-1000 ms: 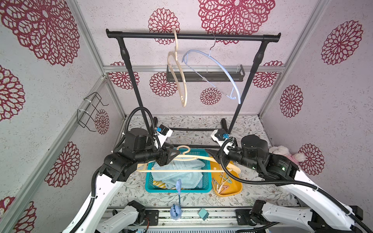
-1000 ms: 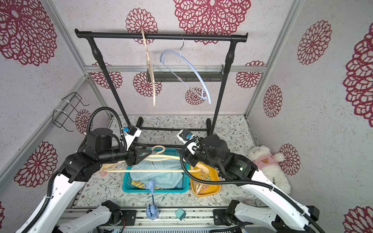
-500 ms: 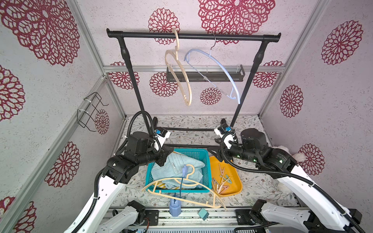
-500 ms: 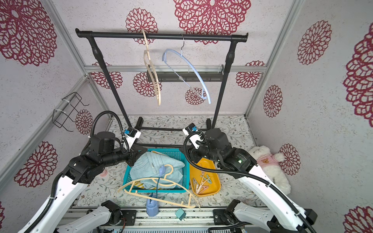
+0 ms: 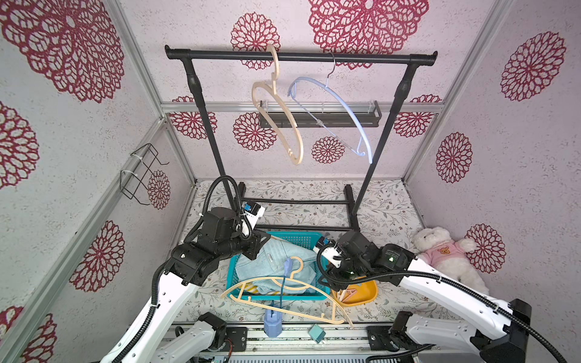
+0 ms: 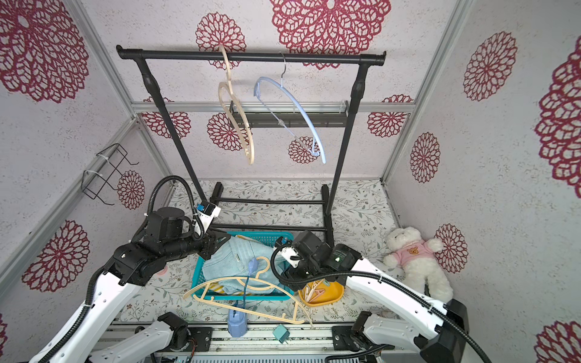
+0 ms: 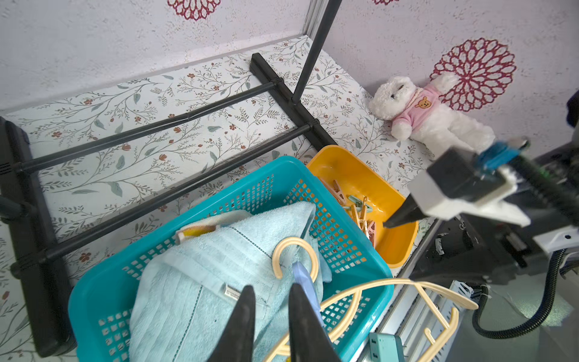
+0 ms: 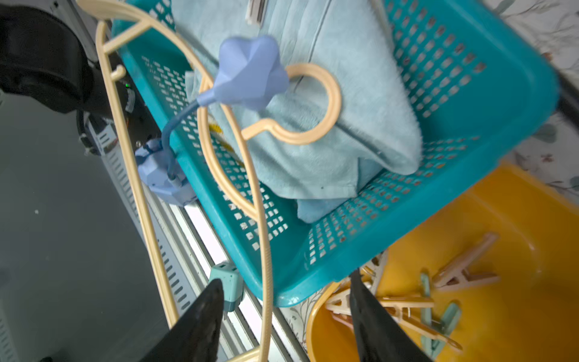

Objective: Remove the clothespins securing towels to the hanger
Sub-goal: Pick up the hanger from the basket.

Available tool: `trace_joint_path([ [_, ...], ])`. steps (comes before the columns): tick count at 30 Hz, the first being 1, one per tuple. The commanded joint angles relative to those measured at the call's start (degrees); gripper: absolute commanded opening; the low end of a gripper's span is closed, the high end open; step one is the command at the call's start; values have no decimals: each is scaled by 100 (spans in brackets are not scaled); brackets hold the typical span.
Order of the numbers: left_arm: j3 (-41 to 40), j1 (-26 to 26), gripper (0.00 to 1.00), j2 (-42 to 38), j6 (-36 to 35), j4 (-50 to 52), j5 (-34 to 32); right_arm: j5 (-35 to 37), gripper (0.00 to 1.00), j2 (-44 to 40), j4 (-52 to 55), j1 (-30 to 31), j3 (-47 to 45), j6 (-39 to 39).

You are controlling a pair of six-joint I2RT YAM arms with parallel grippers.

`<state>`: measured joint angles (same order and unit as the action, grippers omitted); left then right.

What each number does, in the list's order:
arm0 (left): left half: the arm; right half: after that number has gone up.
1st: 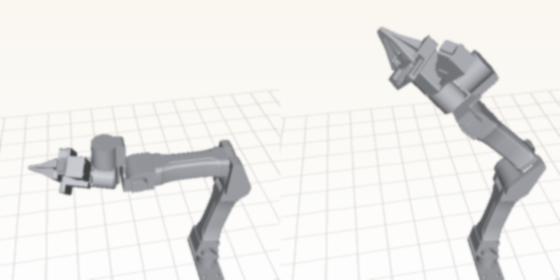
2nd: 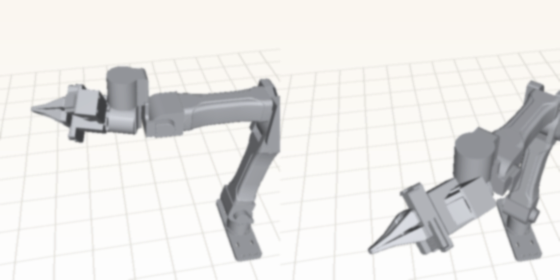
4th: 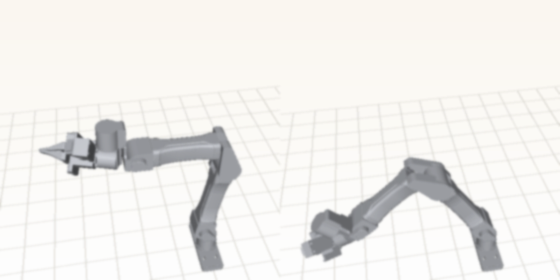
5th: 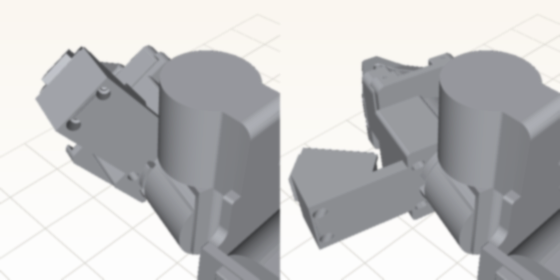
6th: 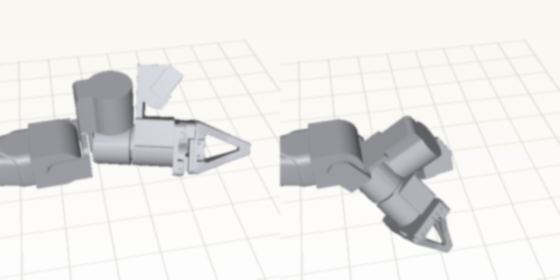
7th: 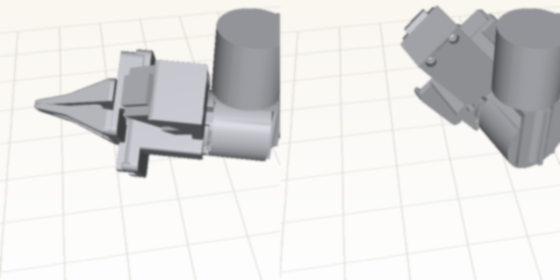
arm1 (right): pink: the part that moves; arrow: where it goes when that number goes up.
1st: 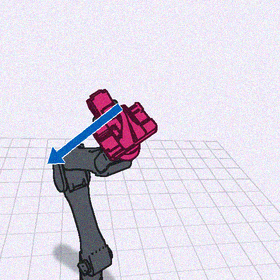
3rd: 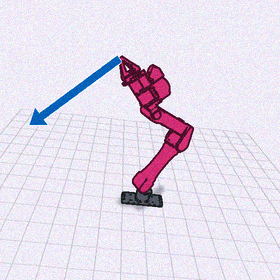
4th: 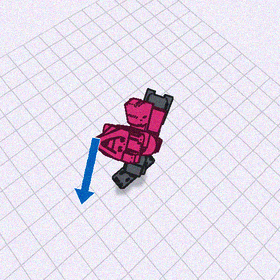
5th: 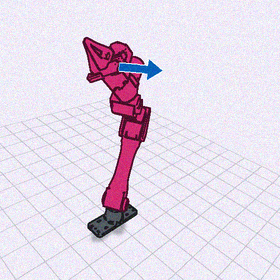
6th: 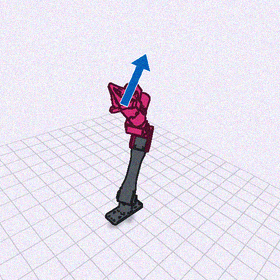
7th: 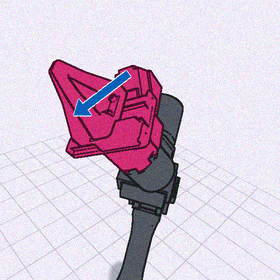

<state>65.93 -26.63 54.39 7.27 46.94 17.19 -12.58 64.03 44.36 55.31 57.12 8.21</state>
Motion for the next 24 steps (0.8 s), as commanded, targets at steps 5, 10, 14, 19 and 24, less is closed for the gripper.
trace_joint_path([
  [5, 60, -17, 24, -8, 38, -150, 25, -52, 63, -24, -428, 377, -481, 566],
  [10, 60, -17, 24, -83, 73, -106, 47, 41, 59, 208, -648, 552, -544, 590],
  [14, 74, -17, 24, -147, 64, -62, 36, 129, 56, 407, -755, 678, -568, 581],
  [19, 104, -18, 25, -157, 95, -19, 57, 330, 48, 538, -938, 766, -688, 647],
  [24, 163, -17, 25, -174, 93, 28, 48, 633, 16, 440, -975, 848, -636, 715],
])
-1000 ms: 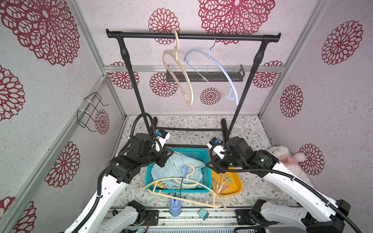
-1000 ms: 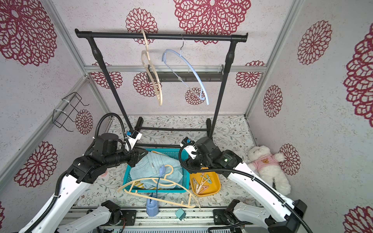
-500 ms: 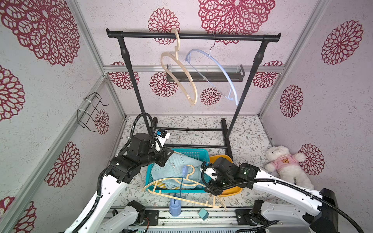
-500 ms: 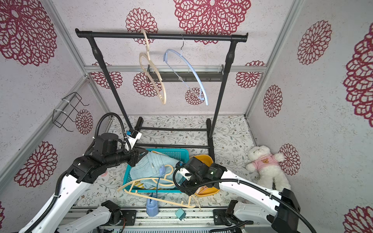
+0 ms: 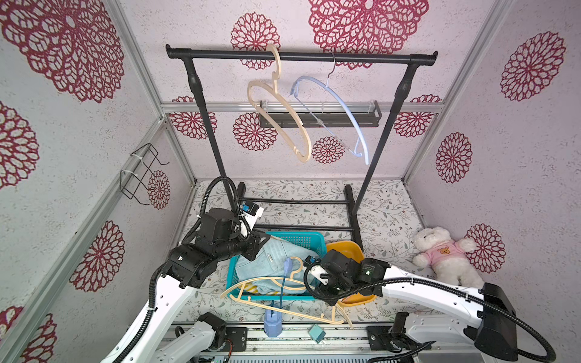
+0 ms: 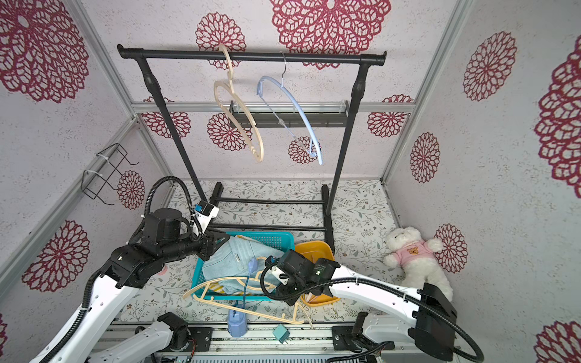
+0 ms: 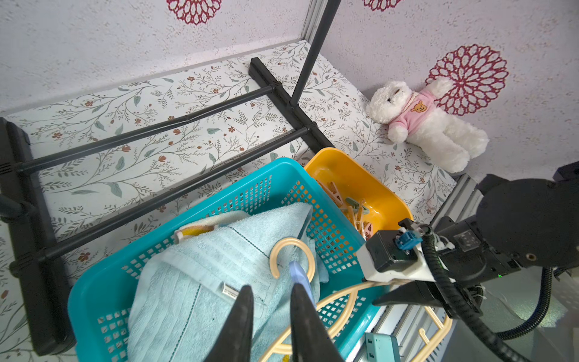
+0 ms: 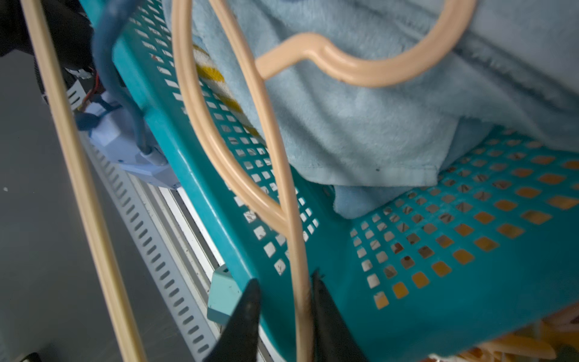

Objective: Remove the clothespins securing towels to the hanger
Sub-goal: Pick up the hanger from the basket.

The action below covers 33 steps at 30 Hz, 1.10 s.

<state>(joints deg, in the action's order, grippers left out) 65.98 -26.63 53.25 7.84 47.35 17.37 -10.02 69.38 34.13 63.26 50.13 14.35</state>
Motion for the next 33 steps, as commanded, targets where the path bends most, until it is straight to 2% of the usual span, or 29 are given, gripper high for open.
trace_joint_path([
  [1, 176, -20, 25, -61, 45, 9, 30, 481, 9, -163, 66, 76, 119, 108],
  [4, 220, -17, 25, -79, 43, 37, 13, 691, 0, -335, 144, 115, 324, 76],
  [20, 337, -17, 25, -136, 104, 99, 7, 1972, 0, -431, 529, 547, 1112, -126],
  [33, 311, -79, 25, -48, 113, 257, 17, 2598, 0, -662, 345, 965, 1440, -204],
])
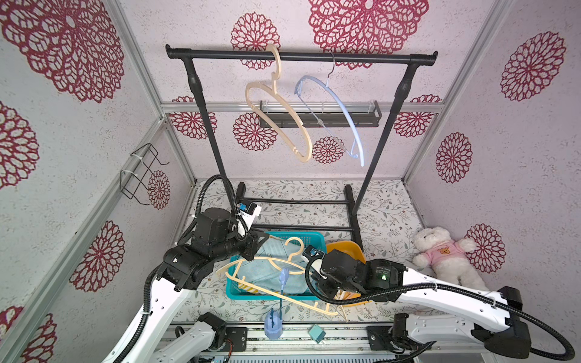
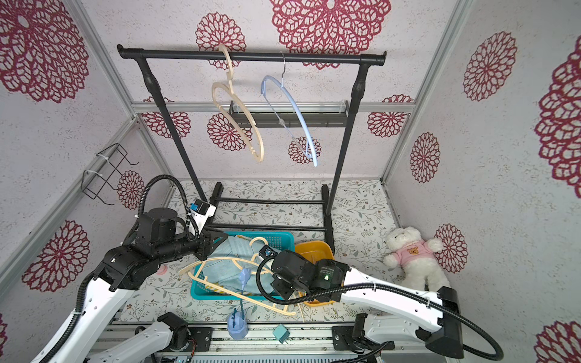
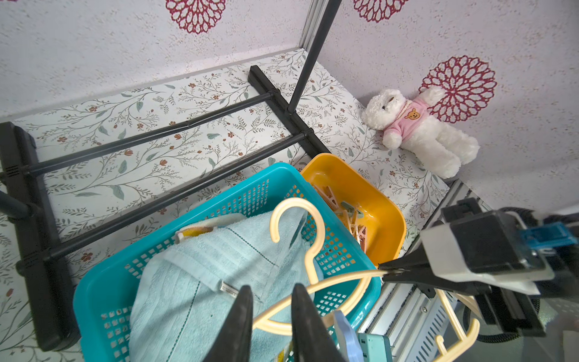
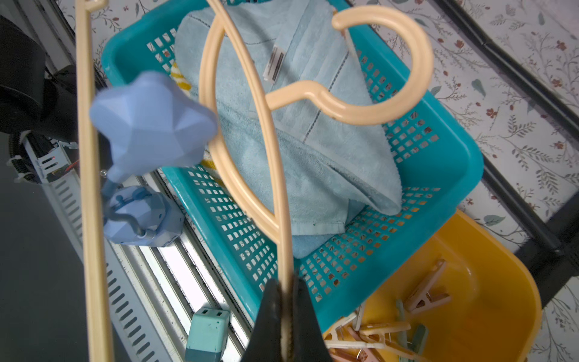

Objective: Remove the clothespins securing towels to the hanger
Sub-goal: Pick up the hanger from the basket.

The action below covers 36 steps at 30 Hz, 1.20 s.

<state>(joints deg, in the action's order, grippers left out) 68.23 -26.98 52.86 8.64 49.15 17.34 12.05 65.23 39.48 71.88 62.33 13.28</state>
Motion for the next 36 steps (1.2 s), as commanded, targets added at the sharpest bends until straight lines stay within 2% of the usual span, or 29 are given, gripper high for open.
trace_joint_path([
  [1, 86, -53, 25, -4, 33, 69, 19, 523, 0, -232, -212, 151, 218, -111],
  [8, 121, -89, 26, 55, 23, 142, 71, 912, 0, -88, -302, 362, 318, -268],
  [14, 86, -102, 31, 115, 67, 131, 253, 1113, 0, -173, -491, 362, 503, -412],
  [18, 145, -103, 40, 119, 41, 151, 366, 1142, 0, -248, -547, 362, 642, -547],
  [24, 396, -97, 59, 124, 9, 349, 703, 1227, 0, -315, -603, 372, 768, -724],
  [26, 617, -98, 61, 151, -56, 550, 901, 1304, 0, -348, -625, 371, 797, -828],
  [31, 1248, -102, 70, 392, -374, 1296, 1118, 1407, 0, -534, -956, 405, 708, -1443],
  [36, 1576, -94, 71, 827, -658, 1703, 1389, 1479, 0, -683, -1493, 584, 595, -2317],
])
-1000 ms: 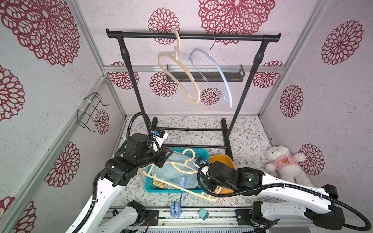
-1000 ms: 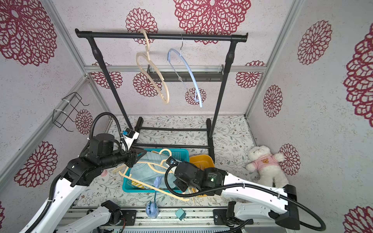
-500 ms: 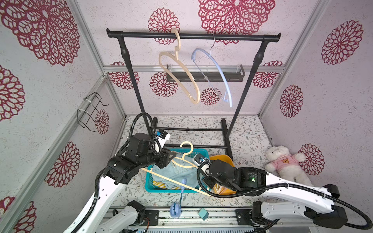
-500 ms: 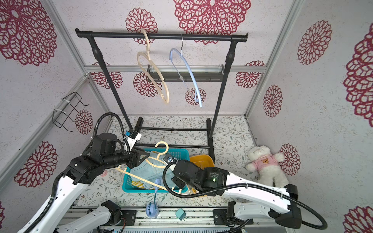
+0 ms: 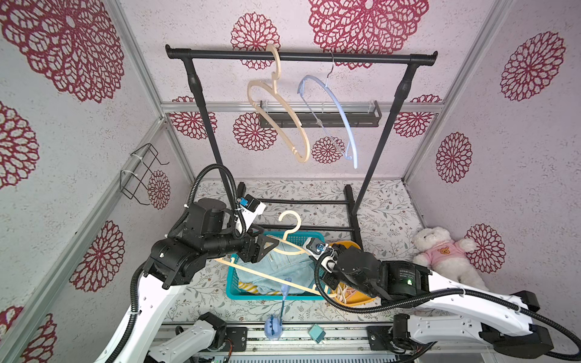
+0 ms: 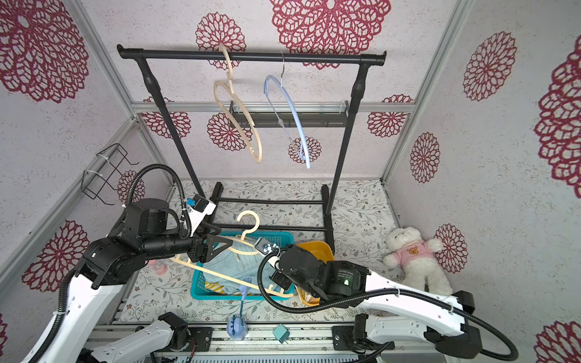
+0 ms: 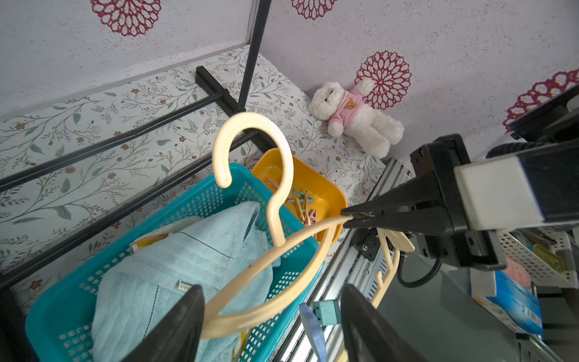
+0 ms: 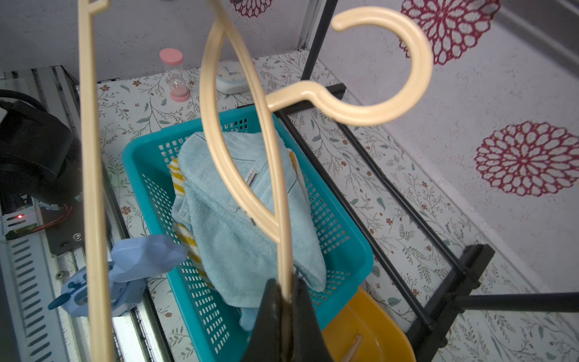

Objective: Remove the clothespins securing towels to the hanger
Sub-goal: Pick up the hanger from the basket.

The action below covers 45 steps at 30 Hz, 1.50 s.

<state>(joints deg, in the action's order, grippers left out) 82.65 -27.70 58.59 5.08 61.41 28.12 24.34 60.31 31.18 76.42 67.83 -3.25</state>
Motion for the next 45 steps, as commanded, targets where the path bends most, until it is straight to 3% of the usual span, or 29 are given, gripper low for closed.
trace_joint_path([
  [1, 201, -16, 71, 338, -336, 518, 344, 333, 0, -172, -720, 166, 52, -836],
  [5, 525, 10, 71, 621, -529, 708, 368, 869, 0, -6, -927, 448, 147, -1536],
  [16, 764, 68, 62, 911, -631, 1094, 1519, 1489, 0, 25, -1598, 660, -15, -2416],
  [18, 711, 68, 53, 883, -541, 1029, 1601, 1522, 0, 0, -1688, 655, -30, -2490],
  [23, 539, 68, 0, 783, -353, 720, 1622, 1541, 0, 28, -1781, 654, 41, -2573],
  [32, 16, 64, 0, 317, -52, -123, 1124, 1609, 0, 15, -1718, 658, 86, -2418],
  [36, -16, 66, 0, 411, -162, 125, 1160, 1532, 0, -108, -1827, 655, 45, -2446],
  [37, 33, 70, 13, 492, -197, 257, 1153, 1500, 0, -108, -1806, 655, 61, -2449],
  [38, 102, 69, 41, 570, -205, 391, 1093, 1491, 0, -92, -1791, 652, 71, -2478],
  [39, 169, 64, 54, 640, -221, 519, 982, 1474, 0, -77, -1769, 658, 93, -2484],
  [41, 319, 75, 67, 742, -260, 756, 562, 1433, 0, -56, -1715, 659, 111, -2497],
  [45, 388, 287, 69, 629, -494, 969, 250, 1336, 0, -120, -1656, 655, 94, -2431],
])
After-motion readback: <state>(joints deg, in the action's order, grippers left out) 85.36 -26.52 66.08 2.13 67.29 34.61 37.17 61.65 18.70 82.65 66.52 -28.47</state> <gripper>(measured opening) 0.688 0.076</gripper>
